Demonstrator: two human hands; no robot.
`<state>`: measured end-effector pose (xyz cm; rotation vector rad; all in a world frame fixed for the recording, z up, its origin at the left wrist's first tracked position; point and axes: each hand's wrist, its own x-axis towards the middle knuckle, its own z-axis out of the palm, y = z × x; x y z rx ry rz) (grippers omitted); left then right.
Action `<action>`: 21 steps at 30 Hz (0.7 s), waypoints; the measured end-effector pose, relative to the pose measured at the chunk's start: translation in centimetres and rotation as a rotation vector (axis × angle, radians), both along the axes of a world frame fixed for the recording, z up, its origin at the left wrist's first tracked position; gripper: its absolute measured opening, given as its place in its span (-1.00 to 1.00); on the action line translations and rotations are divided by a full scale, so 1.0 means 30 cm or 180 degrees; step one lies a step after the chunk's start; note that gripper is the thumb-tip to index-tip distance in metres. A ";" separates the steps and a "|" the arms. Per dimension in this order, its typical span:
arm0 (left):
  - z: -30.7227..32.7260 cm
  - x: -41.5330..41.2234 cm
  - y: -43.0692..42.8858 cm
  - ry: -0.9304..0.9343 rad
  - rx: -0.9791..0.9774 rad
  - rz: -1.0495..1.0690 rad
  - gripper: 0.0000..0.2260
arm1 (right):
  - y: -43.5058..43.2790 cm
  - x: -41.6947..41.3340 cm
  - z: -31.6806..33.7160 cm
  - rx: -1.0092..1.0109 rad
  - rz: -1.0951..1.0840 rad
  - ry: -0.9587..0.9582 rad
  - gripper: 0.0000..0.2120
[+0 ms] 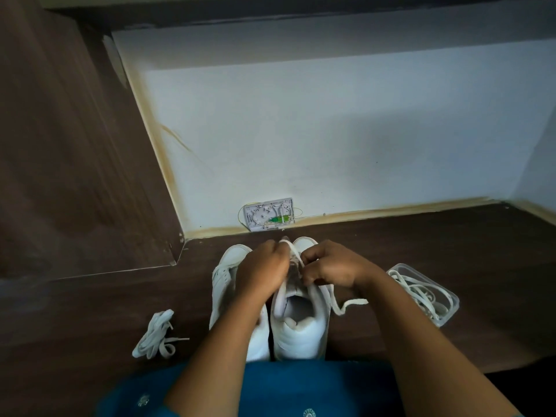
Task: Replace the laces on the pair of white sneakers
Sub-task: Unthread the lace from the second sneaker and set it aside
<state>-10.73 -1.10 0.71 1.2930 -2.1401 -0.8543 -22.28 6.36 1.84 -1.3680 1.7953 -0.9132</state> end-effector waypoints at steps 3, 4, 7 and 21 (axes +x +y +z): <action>0.001 0.002 -0.016 0.1271 0.1105 0.0113 -0.66 | 0.010 -0.001 0.013 -0.0093 -0.0020 -0.0591 -0.86; 0.006 0.001 -0.010 0.1849 0.1469 0.0144 -0.68 | 0.013 -0.004 0.017 -0.0164 -0.0060 -0.0784 -0.92; 0.030 0.013 -0.004 0.3495 0.2460 -0.0095 -0.67 | 0.013 -0.020 0.028 -0.0392 -0.0393 -0.1671 -0.67; 0.057 0.132 -0.104 0.3293 0.2161 0.0919 -0.96 | 0.017 -0.099 0.024 -0.0622 -0.3014 -0.3750 -0.81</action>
